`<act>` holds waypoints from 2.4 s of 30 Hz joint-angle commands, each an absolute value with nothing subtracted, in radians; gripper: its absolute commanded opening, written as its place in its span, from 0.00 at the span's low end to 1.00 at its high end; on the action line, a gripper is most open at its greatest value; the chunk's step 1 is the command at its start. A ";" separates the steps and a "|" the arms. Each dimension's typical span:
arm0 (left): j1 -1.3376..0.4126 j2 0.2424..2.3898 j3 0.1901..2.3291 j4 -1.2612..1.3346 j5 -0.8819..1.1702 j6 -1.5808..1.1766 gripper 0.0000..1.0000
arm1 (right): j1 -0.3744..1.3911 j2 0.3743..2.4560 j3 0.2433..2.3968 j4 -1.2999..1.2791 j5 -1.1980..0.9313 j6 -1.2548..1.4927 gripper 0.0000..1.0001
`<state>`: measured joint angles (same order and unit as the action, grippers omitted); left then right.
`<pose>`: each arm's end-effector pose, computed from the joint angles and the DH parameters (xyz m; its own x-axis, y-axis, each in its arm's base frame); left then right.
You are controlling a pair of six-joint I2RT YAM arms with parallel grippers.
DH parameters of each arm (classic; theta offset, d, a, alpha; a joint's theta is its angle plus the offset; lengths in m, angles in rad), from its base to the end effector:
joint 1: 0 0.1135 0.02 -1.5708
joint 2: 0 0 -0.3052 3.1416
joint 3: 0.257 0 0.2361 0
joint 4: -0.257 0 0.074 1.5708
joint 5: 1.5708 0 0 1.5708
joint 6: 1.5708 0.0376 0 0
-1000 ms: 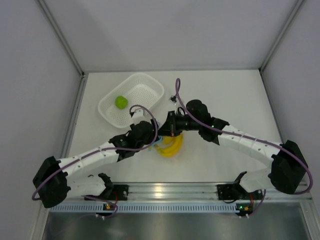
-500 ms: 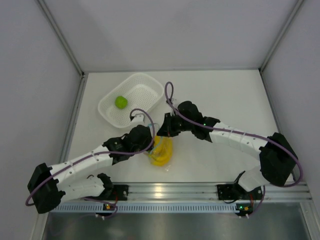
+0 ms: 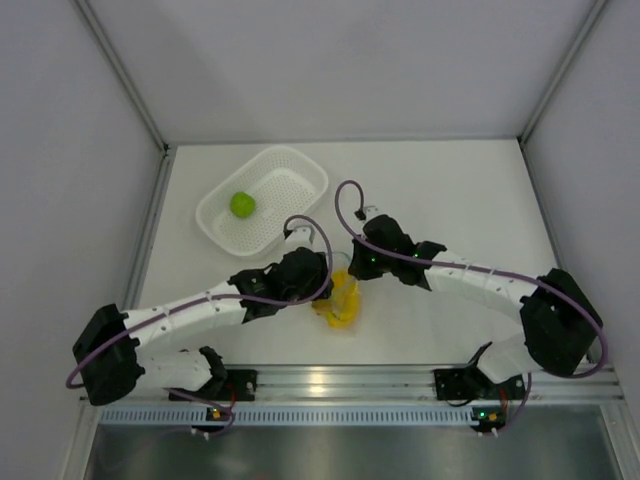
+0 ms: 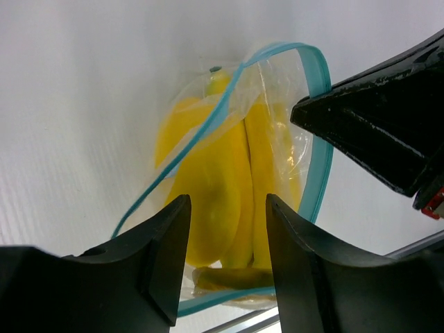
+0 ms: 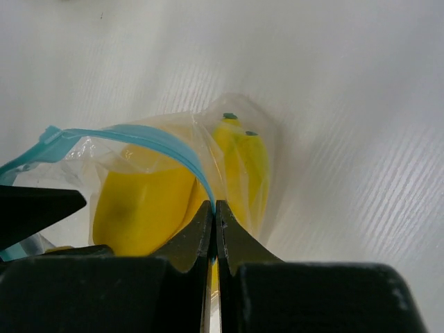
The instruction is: Open the zip-top bag and remove the fake food
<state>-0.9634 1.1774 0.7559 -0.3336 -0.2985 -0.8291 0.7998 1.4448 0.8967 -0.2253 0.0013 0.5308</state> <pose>0.1323 -0.1710 0.2814 -0.7528 -0.1517 -0.6405 0.1592 0.9022 -0.4008 0.2005 0.2063 0.2706 -0.7826 -0.0790 -0.6175 -0.3715 0.8552 0.3614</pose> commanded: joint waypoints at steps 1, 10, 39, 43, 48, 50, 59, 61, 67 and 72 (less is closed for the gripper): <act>-0.997 1.244 0.839 -0.279 -0.391 -0.822 0.53 | 0.793 1.367 0.885 -0.178 0.005 0.511 0.00; -1.005 1.459 0.942 -0.317 -0.448 -0.796 0.52 | 0.792 1.350 0.853 -0.183 -0.012 0.482 0.00; -1.029 1.624 1.035 -0.589 -0.354 -0.739 0.81 | 0.896 1.373 1.000 -0.379 0.466 0.485 0.00; -1.029 1.677 1.020 -0.586 -0.370 -0.765 0.75 | 0.929 1.385 1.000 -0.364 0.471 0.492 0.00; -1.029 1.733 1.037 -0.572 -0.380 -0.782 0.62 | 0.951 1.407 1.006 -0.367 0.482 0.495 0.00; -1.028 1.720 1.043 -0.562 -0.383 -0.787 0.36 | 0.954 1.408 1.002 -0.367 0.483 0.499 0.00; -1.028 1.522 1.029 -0.467 -0.457 -0.784 0.00 | 0.956 1.384 0.999 -0.350 0.489 0.511 0.00; -1.028 1.485 1.000 -0.425 -0.443 -0.753 0.00 | 0.953 1.371 1.002 -0.328 0.483 0.509 0.00; -1.029 1.362 0.948 -0.299 -0.393 -0.698 0.00 | 0.951 1.379 1.040 -0.290 0.468 0.451 0.00; -1.028 1.252 0.858 -0.149 -0.388 -0.643 0.00 | 0.950 1.397 1.094 -0.285 0.424 0.367 0.00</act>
<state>-1.0218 1.3254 0.8955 -0.3222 -0.3981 -0.7044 0.9424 1.3983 1.0370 -0.3355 0.4374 0.4339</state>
